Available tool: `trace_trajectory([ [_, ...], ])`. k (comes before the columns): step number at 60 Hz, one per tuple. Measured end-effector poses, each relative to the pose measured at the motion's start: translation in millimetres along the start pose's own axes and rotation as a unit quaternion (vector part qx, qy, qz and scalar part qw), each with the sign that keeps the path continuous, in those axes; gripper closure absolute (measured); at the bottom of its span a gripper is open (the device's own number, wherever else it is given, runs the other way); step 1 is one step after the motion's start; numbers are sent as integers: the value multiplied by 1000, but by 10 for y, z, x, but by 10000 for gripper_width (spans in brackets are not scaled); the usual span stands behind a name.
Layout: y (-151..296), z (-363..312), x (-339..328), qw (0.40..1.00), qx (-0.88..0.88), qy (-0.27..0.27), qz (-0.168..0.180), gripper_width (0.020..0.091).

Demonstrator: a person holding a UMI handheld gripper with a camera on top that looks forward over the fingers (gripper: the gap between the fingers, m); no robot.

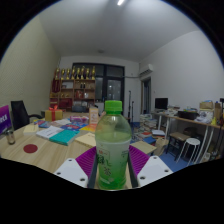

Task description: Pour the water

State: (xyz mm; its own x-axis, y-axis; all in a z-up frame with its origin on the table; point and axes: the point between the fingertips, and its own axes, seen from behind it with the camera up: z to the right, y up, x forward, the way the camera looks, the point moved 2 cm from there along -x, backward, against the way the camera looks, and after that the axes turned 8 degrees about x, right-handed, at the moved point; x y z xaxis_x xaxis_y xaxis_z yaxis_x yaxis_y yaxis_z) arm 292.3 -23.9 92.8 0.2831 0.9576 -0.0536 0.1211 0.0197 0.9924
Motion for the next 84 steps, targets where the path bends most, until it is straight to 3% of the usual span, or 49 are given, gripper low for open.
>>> trace_trajectory([
  [12, -11, -34, 69, 1000, 6, 2, -1, 648],
  [13, -7, -37, 67, 1000, 4, 2, -2, 686],
  [16, 13, -16, 11, 1000, -8, 4, -7, 712],
  [18, -31, -145, 75, 1000, -27, 1, -10, 694],
  [20, -9, -214, 37, 999, -52, 5, -13, 734],
  [32, 644, -1071, -230, 964, -261, 40, 33, 736],
  [37, 846, -1793, -194, 934, -349, 55, 58, 736],
  [46, 1060, -2961, -242, 829, -543, 82, 108, 735],
  [54, 758, -3870, -171, 690, -706, 84, 132, 735],
  [61, 448, -4231, -67, 559, -813, 80, 143, 733],
  [68, 375, -4477, 21, 433, -882, 54, 177, 730],
  [84, 353, -4667, 75, 332, -923, 47, 190, 732],
])
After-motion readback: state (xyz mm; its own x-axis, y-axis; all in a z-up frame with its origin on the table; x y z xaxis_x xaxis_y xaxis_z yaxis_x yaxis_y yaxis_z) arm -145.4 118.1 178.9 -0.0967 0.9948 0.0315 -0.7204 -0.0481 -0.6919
